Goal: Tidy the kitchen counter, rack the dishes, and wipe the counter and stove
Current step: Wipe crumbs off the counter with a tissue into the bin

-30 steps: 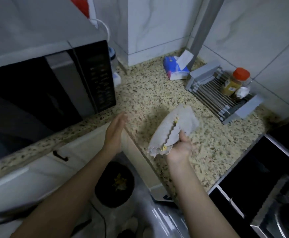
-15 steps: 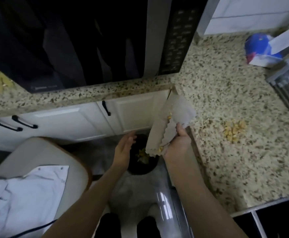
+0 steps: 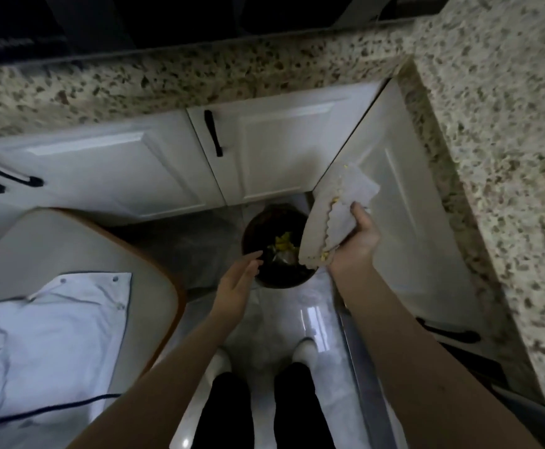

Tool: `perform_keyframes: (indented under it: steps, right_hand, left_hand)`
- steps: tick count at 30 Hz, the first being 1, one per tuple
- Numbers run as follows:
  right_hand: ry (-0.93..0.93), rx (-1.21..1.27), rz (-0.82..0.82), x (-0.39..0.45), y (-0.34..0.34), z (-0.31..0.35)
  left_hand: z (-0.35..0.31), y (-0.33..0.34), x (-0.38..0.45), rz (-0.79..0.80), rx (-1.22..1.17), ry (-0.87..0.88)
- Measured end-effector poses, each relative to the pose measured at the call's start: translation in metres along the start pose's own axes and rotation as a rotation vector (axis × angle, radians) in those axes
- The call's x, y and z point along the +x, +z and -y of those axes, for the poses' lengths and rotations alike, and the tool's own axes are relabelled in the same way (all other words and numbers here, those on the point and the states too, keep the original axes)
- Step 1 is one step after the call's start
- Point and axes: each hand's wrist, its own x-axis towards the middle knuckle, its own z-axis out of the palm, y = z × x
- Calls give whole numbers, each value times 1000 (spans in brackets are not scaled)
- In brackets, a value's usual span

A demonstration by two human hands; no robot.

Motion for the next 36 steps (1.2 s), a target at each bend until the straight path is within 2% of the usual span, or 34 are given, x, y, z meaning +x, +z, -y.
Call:
perform_keyframes:
  steps: [8,11,19,21,26,28,31,34,36]
  right_hand:
    - [70,-223,-157,73,-51,-36]
    - [75,-262,-160,103,-74,-54]
    - [104,-483,-268,161,-144,-94]
    - [105,-539,-236,173,-163,-102]
    - [204,-424,-208,186,-197,-116]
    - [293,-297,-241,192,-200,-118]
    - [200,-345,-271,192,-205,-114]
    - [192,-260,-332,199,-206,-105]
    - [175,-256,-323,204,-204,-101]
  left_hand:
    - [40,21,46,53,-17,30]
    - [68,31,66,66,-12,48]
    - [136,46,112,118,152,177]
    - [145,53,126,132,215,208]
    - [146,85,160,195,509,389]
    - [154,98,170,266,617,428]
    - [182,104,172,337,791,301]
    - [207,95,166,387,1051,22]
    - [213,86,162,402,1114,-166]
